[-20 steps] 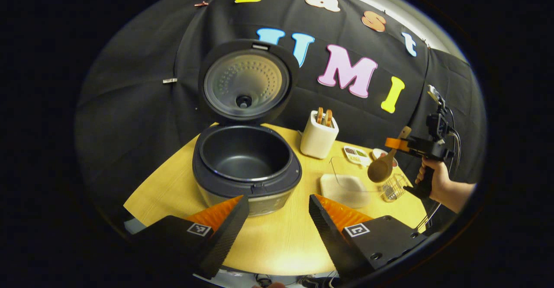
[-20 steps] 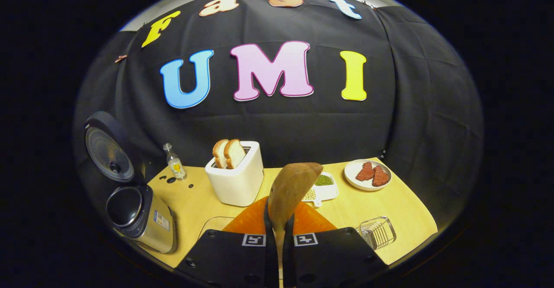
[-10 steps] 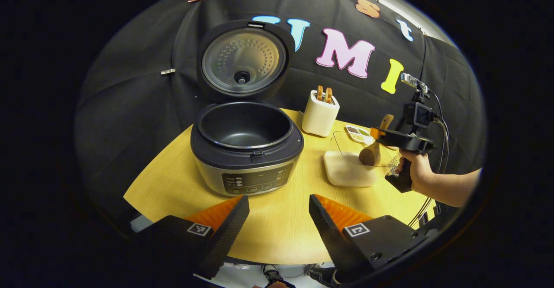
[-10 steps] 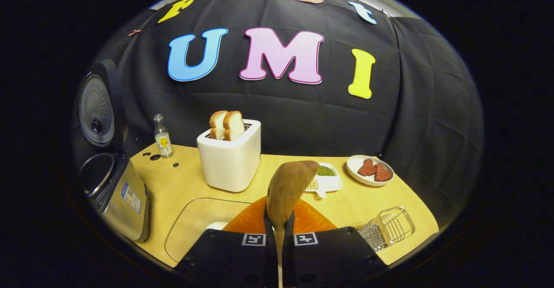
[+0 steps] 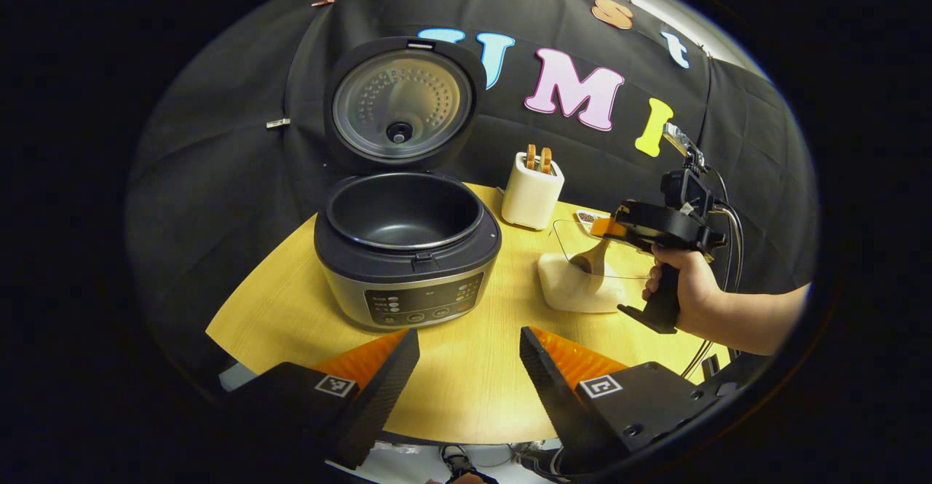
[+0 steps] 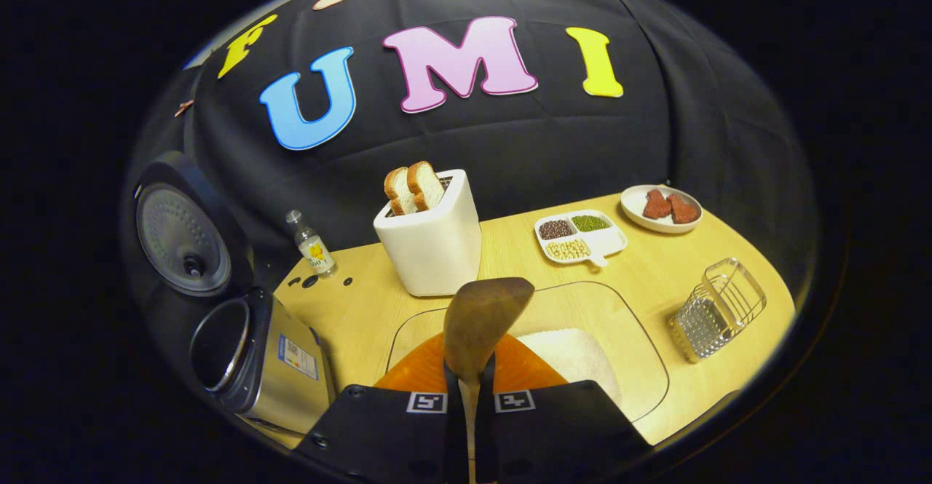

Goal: Close the left gripper, press the button to open the rice cooker; take a wooden spoon from the chopstick holder with the right hand, scoop a spoonful of rice and pour it into the rice cooker, then put the wooden spoon back into the chopstick holder.

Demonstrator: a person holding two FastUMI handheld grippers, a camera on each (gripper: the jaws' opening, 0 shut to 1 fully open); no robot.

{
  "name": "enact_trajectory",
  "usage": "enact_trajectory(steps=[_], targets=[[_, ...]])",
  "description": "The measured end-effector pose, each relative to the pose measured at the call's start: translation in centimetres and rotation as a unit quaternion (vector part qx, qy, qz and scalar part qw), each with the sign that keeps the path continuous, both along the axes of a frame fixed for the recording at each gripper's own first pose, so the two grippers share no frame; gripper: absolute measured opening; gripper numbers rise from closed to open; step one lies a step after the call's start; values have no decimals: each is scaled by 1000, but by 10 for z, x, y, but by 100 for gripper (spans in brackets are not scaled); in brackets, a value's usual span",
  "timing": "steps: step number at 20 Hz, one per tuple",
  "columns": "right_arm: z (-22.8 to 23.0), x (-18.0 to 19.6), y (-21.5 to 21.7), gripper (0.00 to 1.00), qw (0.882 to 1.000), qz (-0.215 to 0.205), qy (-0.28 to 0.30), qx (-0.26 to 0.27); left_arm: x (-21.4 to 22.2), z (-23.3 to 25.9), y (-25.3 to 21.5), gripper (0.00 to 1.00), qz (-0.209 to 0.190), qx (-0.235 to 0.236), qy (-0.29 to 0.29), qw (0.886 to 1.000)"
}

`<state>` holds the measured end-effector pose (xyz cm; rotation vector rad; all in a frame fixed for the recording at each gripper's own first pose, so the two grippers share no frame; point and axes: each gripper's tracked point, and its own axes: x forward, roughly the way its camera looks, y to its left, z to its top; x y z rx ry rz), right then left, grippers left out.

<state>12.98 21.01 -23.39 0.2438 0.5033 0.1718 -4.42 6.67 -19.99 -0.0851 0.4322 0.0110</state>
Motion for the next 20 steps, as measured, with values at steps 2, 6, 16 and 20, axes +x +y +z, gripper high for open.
enact_trajectory(steps=[2, 6, 16, 20], targets=[[-1, -2, 1, 9, 999, -16, 23, 42, -3, 2, -1, 96, 3, -12, -3, 1000], [-2, -5, -6, 9, 991, -43, 69, 102, -5, 2, 2, 96, 7, -19, -2, 1000], [22, -11, -27, 9, 973, -78, 90, 199, -6, 20, 5, 96, 9, -9, -20, 1000], [23, -10, -54, 8, 956, -127, 99, 244, -7, 26, 11, 96, 15, -5, -25, 1000]])
